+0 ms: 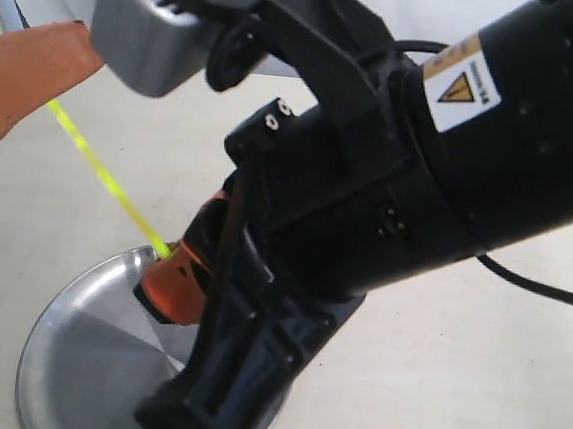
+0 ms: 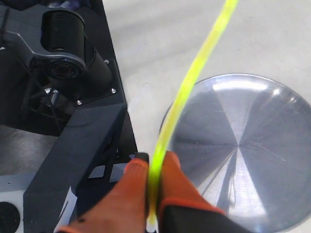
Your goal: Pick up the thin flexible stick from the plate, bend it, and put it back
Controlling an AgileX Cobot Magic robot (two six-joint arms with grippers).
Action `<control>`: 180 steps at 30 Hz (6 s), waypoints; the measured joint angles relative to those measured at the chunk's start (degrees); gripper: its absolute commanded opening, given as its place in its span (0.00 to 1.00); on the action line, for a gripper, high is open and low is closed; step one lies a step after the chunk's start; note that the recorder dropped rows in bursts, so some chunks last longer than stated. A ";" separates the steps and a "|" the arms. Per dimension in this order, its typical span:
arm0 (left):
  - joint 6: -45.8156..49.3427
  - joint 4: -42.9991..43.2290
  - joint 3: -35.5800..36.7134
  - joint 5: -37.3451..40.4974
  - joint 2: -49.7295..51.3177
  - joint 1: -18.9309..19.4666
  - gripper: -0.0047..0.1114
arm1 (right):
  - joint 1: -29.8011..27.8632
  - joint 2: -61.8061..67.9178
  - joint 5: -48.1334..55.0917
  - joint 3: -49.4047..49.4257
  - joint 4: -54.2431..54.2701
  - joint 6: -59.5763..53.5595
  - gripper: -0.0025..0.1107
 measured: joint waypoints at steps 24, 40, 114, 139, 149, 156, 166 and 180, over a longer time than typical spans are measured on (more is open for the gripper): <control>10.31 4.26 0.00 1.05 -0.56 -0.71 0.04 | -0.43 -6.19 0.95 -0.19 -1.37 0.00 0.02; 6.52 -9.33 0.00 -7.14 -0.11 -0.51 0.04 | -0.19 2.72 -5.67 -0.65 -11.34 5.95 0.02; 6.28 10.85 13.57 60.04 -33.02 -0.36 0.04 | -0.08 -13.57 -18.65 9.43 -33.06 15.58 0.01; 6.28 11.01 13.67 60.68 -33.02 -0.36 0.04 | -0.42 -20.08 -7.44 15.06 -31.77 24.90 0.01; 6.28 12.01 13.67 60.83 -33.02 -0.36 0.04 | -23.39 -46.12 -41.46 53.40 -26.23 28.07 0.01; 6.28 12.01 13.67 60.86 -33.02 -0.36 0.04 | -42.99 -63.50 -45.81 65.85 -23.83 28.20 0.01; 6.28 12.01 13.67 61.10 -33.02 -0.36 0.04 | -55.41 -71.48 -44.80 66.49 -23.72 28.20 0.01; 6.28 12.01 13.67 61.10 -33.02 -0.36 0.04 | -55.79 -71.57 -44.80 66.49 -23.72 28.28 0.01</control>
